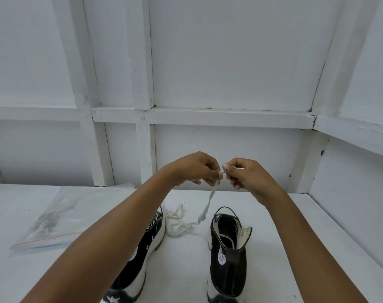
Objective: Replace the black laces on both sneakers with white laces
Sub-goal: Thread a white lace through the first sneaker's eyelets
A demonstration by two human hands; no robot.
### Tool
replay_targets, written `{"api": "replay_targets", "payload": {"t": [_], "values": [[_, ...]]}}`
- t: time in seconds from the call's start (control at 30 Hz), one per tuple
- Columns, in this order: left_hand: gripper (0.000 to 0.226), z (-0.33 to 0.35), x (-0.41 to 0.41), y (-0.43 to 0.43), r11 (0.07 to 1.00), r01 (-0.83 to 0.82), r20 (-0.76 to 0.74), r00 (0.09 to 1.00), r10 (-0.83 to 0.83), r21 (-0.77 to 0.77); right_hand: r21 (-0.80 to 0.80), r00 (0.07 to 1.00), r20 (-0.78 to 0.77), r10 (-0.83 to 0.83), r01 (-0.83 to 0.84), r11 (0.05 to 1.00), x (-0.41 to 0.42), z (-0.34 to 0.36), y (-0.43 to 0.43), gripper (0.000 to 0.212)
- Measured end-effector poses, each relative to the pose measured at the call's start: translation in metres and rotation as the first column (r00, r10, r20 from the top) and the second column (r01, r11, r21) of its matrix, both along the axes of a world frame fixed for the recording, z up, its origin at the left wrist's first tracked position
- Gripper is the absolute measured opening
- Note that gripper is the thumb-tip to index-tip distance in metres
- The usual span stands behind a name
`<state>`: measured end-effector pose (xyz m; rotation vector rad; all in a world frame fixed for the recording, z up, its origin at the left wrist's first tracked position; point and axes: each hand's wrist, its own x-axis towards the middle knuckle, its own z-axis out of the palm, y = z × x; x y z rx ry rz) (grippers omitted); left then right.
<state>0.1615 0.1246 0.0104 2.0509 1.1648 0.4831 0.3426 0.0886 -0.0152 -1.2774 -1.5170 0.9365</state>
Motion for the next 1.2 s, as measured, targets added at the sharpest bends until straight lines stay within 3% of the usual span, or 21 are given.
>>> {"api": "replay_targets", "payload": {"t": [0.13,0.23,0.37,0.47,0.53,0.7,0.8,1.0,1.2], "values": [[0.005,-0.004,0.001,-0.001,0.992,-0.092,0.206,0.973,0.108,-0.088,-0.009,1.000,-0.011,-0.027,0.027,1.000,0.005,-0.009,-0.002,0.012],[0.018,-0.011,0.002,0.001,0.961,-0.251,0.272,0.922,0.275,-0.119,-0.042,0.995,0.056,-0.083,0.086,0.995,0.010,-0.020,-0.001,0.010],[0.023,-0.032,0.005,0.005,0.938,-0.345,0.164,0.923,0.347,-0.043,-0.174,0.960,0.254,-0.120,0.167,0.970,0.015,-0.042,0.000,0.015],[0.019,-0.057,0.012,0.007,0.953,-0.297,-0.045,0.955,0.294,-0.067,-0.329,0.869,0.494,-0.009,0.197,0.923,0.014,-0.057,-0.002,0.033],[0.022,-0.075,0.018,0.007,0.961,-0.255,-0.150,0.960,0.238,-0.109,-0.378,0.818,0.574,0.034,0.227,0.897,0.012,-0.065,-0.001,0.041],[0.033,-0.096,0.032,0.000,0.969,-0.190,-0.307,0.942,0.136,-0.155,-0.400,0.775,0.632,0.012,0.313,0.861,0.009,-0.075,0.002,0.026],[0.029,-0.099,0.038,-0.001,0.966,-0.206,-0.317,0.937,0.149,-0.155,-0.436,0.780,0.625,0.038,0.309,0.845,0.009,-0.079,0.001,0.020],[0.034,-0.096,0.044,-0.001,0.979,-0.205,-0.386,0.903,0.189,0.002,-0.363,0.840,0.541,-0.041,0.277,0.890,0.012,-0.079,-0.006,0.013],[0.034,-0.085,0.038,-0.014,0.988,-0.152,-0.422,0.898,0.124,-0.033,-0.339,0.843,0.536,-0.035,0.253,0.906,0.011,-0.066,-0.021,0.012]]}}
